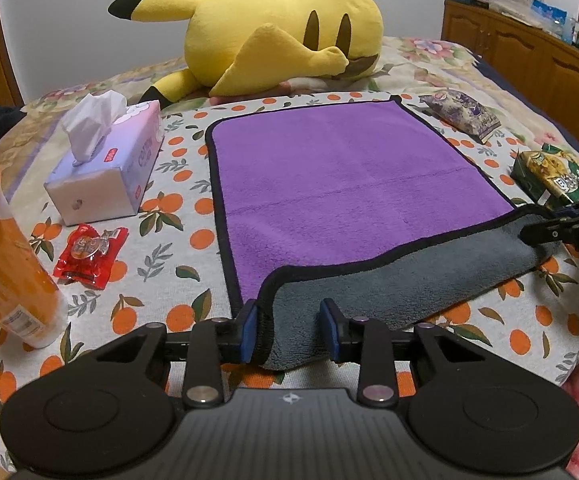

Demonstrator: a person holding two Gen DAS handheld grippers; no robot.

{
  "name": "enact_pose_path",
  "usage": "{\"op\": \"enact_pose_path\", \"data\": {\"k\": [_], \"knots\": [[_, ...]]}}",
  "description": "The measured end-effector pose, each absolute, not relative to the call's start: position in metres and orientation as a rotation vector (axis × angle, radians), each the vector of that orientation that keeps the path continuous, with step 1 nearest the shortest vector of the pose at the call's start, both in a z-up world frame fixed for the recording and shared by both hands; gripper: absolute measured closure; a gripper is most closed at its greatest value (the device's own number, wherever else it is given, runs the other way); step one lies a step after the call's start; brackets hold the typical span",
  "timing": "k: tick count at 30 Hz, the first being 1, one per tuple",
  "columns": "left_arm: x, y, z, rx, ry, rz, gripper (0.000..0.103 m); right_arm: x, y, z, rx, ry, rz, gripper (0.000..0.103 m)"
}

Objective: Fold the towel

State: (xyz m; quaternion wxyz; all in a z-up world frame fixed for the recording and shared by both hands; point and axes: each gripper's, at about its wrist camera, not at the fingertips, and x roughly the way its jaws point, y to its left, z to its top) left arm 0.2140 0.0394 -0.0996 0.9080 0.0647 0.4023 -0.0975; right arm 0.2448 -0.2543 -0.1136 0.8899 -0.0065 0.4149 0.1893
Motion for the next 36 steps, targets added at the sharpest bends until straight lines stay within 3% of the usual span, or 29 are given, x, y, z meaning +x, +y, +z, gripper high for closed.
{"op": "enact_pose_path", "data": {"k": [8, 10, 12, 16, 36], "knots": [[0.213, 0.041, -0.097, 0.123, 0.807, -0.187, 0.069, 0.244, -0.253, -0.113, -0.028, 0.858, 0.404, 0.083], [0.213, 0.041, -0.096, 0.125, 0.800, -0.194, 0.075, 0.243, -0.253, -0.113, -0.027, 0.856, 0.402, 0.085], [0.212, 0.041, -0.094, 0.127, 0.794, -0.199, 0.088, 0.243, -0.253, -0.113, -0.027, 0.854, 0.403, 0.090], [0.211, 0.041, -0.091, 0.120, 0.787, -0.208, 0.096, 0.243, -0.253, -0.112, -0.029, 0.847, 0.406, 0.094], [0.209, 0.044, -0.062, 0.076, 0.680, -0.210, 0.097, 0.247, -0.258, -0.091, -0.004, 0.714, 0.422, 0.098]]}}
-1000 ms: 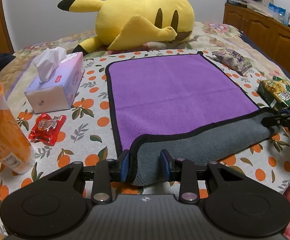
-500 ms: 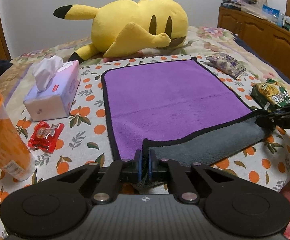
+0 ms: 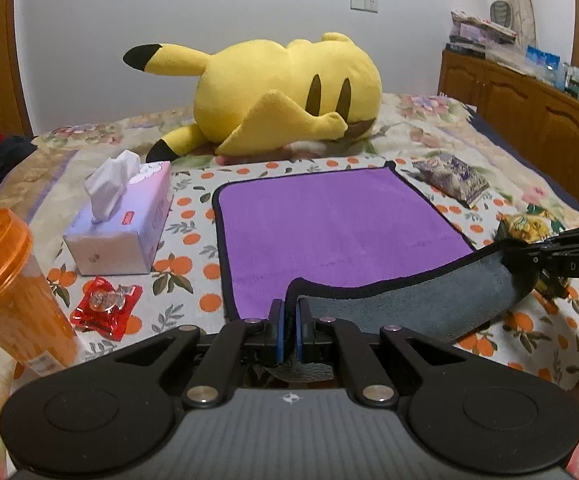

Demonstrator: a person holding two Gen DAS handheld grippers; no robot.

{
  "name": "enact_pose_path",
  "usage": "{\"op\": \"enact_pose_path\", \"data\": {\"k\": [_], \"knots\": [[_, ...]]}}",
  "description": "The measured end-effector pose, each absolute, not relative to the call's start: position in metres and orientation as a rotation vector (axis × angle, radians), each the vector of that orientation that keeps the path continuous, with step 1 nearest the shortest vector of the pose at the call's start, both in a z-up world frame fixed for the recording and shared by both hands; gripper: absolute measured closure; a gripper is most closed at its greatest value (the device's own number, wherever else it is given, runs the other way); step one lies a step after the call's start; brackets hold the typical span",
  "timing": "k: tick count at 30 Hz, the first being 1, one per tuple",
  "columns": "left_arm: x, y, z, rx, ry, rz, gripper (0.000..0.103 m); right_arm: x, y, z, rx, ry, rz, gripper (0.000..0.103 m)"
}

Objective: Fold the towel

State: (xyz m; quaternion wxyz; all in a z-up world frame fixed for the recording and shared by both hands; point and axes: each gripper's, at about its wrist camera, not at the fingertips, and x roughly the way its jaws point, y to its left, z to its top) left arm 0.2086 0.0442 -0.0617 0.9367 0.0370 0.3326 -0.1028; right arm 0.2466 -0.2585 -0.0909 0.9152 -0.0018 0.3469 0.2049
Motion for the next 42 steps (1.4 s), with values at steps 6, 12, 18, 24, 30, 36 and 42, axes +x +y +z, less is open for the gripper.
{"op": "enact_pose_path", "data": {"k": [6, 12, 18, 24, 30, 36, 42], "knots": [[0.213, 0.045, -0.054, 0.071, 0.651, -0.209, 0.097, 0.255, -0.259, -0.085, -0.008, 0.680, 0.425, 0.098], [0.225, 0.044, -0.043, 0.069, 0.617, -0.209, 0.097, 0.262, -0.258, -0.076, -0.033, 0.639, 0.433, 0.098], [0.235, 0.043, -0.029, 0.072, 0.582, -0.220, 0.097, 0.272, -0.259, -0.062, -0.036, 0.590, 0.435, 0.098], [0.247, 0.039, -0.018, 0.081, 0.554, -0.232, 0.097, 0.284, -0.258, -0.052, -0.041, 0.554, 0.432, 0.098], [0.264, 0.039, -0.009, 0.086, 0.536, -0.231, 0.097, 0.298, -0.254, -0.045, -0.064, 0.528, 0.432, 0.098], [0.281, 0.044, -0.003, 0.066, 0.535, -0.228, 0.097, 0.314, -0.251, -0.040, -0.076, 0.503, 0.425, 0.098], [0.299, 0.043, 0.001, 0.087, 0.533, -0.208, 0.097, 0.329, -0.250, -0.035, -0.075, 0.476, 0.428, 0.098]]}}
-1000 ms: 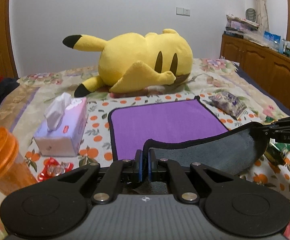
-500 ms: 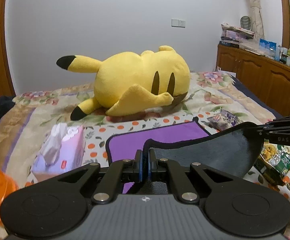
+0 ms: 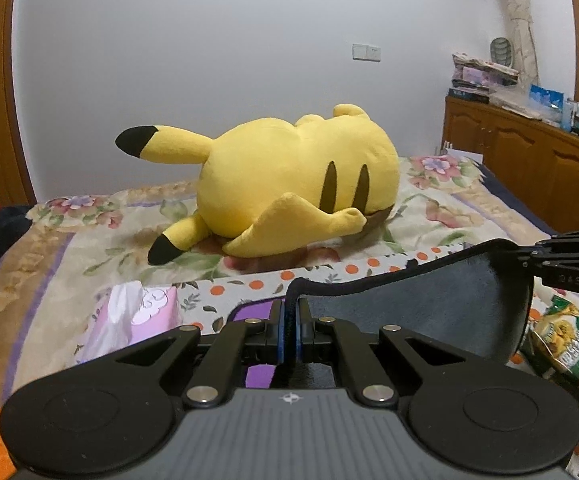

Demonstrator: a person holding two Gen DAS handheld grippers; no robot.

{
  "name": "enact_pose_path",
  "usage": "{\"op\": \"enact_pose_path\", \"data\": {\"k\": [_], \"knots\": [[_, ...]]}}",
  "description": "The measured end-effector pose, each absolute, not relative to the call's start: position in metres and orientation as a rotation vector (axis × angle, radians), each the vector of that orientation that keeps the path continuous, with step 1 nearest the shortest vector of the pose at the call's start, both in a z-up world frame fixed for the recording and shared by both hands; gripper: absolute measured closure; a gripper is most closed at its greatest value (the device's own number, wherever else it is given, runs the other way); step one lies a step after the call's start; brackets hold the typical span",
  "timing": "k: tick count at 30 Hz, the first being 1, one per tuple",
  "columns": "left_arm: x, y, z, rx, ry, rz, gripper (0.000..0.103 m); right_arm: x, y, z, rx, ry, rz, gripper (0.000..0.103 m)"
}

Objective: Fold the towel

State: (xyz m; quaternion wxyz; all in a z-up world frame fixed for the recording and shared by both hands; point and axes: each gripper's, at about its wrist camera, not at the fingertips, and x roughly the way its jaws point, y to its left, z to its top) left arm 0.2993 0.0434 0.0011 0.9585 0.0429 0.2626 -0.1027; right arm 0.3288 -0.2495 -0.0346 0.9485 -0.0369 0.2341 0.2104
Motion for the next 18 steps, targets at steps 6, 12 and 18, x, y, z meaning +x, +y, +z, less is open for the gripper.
{"op": "enact_pose_path", "data": {"k": [6, 12, 18], "knots": [[0.316, 0.048, 0.005, 0.064, 0.523, -0.186, 0.097, 0.348, -0.246, -0.031, -0.093, 0.466, 0.417, 0.098], [0.333, 0.050, 0.005, 0.069, 0.518, -0.162, 0.097, 0.364, -0.244, -0.031, -0.091, 0.453, 0.405, 0.098], [0.348, 0.049, -0.001, 0.049, 0.511, -0.119, 0.097, 0.380, -0.238, -0.034, -0.120, 0.443, 0.394, 0.099]]}}
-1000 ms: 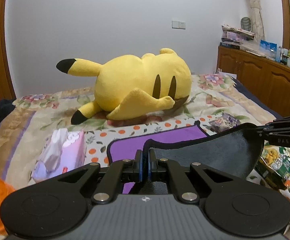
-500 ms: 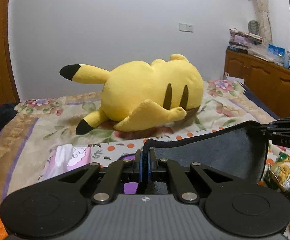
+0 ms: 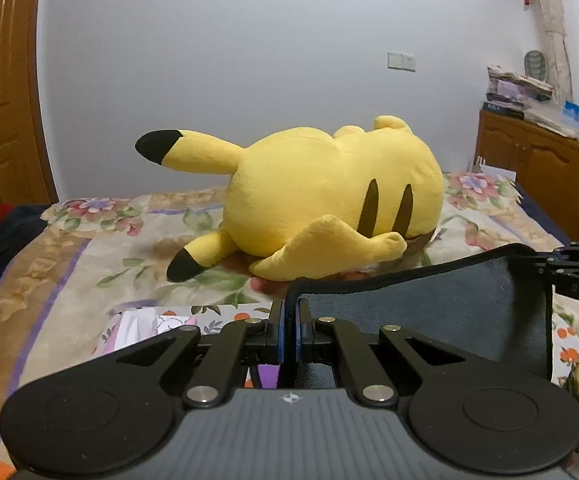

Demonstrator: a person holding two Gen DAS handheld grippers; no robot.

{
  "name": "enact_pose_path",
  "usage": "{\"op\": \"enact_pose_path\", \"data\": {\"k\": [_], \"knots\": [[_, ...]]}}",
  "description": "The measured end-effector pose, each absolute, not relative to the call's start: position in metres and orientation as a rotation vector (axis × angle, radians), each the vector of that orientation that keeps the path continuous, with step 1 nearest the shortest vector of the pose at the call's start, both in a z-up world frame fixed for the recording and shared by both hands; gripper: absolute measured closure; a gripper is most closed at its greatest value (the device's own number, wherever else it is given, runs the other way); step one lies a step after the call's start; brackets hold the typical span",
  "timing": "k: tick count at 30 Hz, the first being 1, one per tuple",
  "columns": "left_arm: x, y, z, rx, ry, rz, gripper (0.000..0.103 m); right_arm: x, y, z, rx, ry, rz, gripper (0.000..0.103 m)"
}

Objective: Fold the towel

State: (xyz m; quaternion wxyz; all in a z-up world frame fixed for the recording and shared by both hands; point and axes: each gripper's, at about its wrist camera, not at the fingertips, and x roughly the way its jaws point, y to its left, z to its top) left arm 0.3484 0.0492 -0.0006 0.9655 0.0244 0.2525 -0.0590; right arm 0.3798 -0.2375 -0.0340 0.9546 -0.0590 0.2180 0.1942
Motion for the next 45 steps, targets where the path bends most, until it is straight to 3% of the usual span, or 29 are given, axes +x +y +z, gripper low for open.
{"op": "enact_pose_path", "data": {"k": [38, 43, 45], "knots": [[0.418, 0.037, -0.079, 0.091, 0.576, -0.018, 0.097, 0.446, -0.213, -0.102, -0.143, 0.663, 0.292, 0.098], [0.417, 0.037, -0.083, 0.100, 0.594, -0.017, 0.090, 0.443, -0.216, -0.101, -0.129, 0.656, 0.278, 0.092], [0.415, 0.038, -0.084, 0.093, 0.606, -0.016, 0.074, 0.441, -0.217, -0.101, -0.129, 0.662, 0.272, 0.089]]}}
